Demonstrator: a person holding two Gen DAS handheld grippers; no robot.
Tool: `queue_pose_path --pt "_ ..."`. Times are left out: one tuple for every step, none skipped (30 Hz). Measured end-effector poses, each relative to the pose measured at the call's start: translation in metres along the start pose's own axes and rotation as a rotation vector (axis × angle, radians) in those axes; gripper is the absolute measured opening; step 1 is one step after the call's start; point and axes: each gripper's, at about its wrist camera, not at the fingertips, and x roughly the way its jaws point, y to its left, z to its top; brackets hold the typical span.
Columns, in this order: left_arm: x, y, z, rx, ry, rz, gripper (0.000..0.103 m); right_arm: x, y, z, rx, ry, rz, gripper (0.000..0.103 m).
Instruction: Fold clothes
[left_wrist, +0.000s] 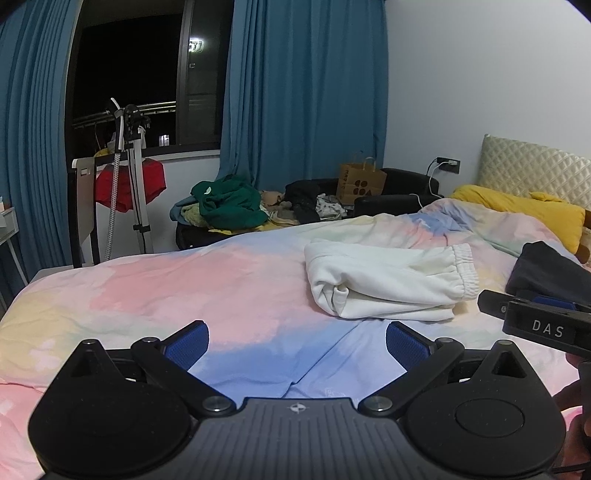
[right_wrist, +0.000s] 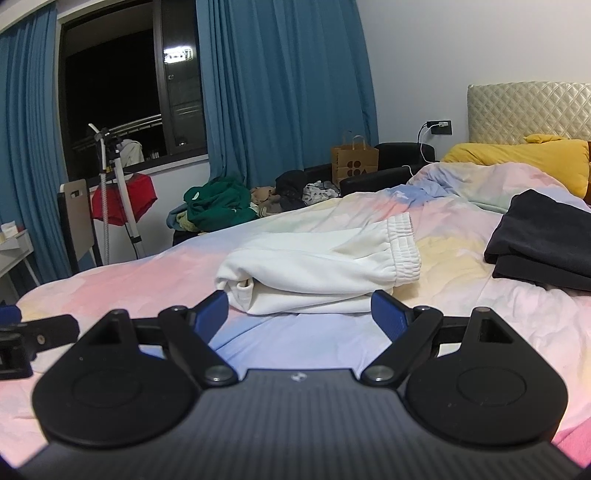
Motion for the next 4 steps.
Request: queue_pose_path --pt "0.0003 0.0002 -0.0003 -0.001 -0.001 0.0 0.103 -0.0007 0.0001 0.0 0.0 -0.003 -0.001 0.086" --pt "0.0005 0.0001 -0.0006 -0.001 -0.001 0.0 0.103 -0.0013 0.0005 -0.0004 -0.001 -0.005 -0.002 0.086" --pt "0.0007 -0.0002 -0.0007 0.001 -0.001 0.003 0.103 -0.0017 0.0011 -0.0009 -0.001 -0.006 -0.004 0.086" --pt "0.0009 -0.0005 -0.0008 0.002 -0.002 0.006 0.103 -0.0017 0.0014 -0.0009 -0.002 -0.007 -0.005 0.086"
